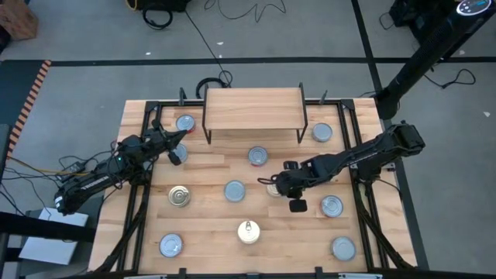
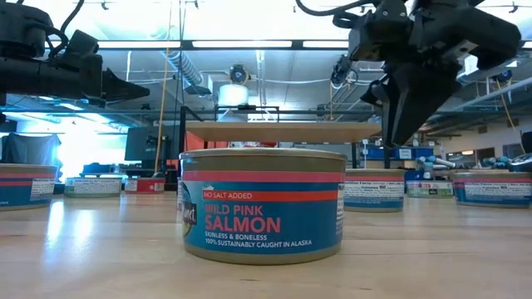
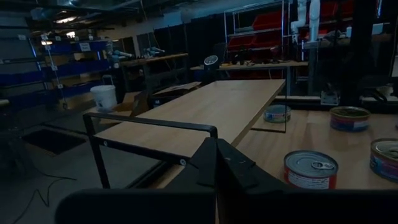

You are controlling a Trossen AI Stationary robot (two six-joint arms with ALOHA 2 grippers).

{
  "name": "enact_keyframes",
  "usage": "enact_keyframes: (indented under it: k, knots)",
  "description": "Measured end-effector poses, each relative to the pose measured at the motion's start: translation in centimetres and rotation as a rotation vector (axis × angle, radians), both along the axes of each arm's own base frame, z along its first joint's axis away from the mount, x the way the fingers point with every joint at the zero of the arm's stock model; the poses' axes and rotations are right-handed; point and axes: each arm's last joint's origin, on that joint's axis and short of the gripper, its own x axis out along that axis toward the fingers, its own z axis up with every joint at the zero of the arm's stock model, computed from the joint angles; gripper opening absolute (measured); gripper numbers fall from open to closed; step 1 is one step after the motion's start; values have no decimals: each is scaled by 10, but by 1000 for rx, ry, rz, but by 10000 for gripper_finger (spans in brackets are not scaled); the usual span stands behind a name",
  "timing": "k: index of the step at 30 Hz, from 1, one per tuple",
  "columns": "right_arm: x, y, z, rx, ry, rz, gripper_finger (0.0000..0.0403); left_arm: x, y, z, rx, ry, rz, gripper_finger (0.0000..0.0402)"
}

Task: Stack canned seafood by type on shelf
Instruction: Put the blue pink tuna can on the shelf

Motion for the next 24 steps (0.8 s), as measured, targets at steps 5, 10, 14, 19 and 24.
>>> enact_keyframes:
  k: [5,10,14,19,24]
  knots:
    - [5,5,-19,-29,65,43,76,0,0,0,4,3,1,4]
    - [10,8,-27,-46,72,65,75,0,0,0,6,3,6,4]
    - [9,9,-27,-74,65,65,75,0,0,0,7,4,9,4]
    - [9,8,-28,-96,67,103,57,0,0,0,8,4,10,4]
    - [9,8,-28,-119,60,144,36,0,0,0,8,4,11,4]
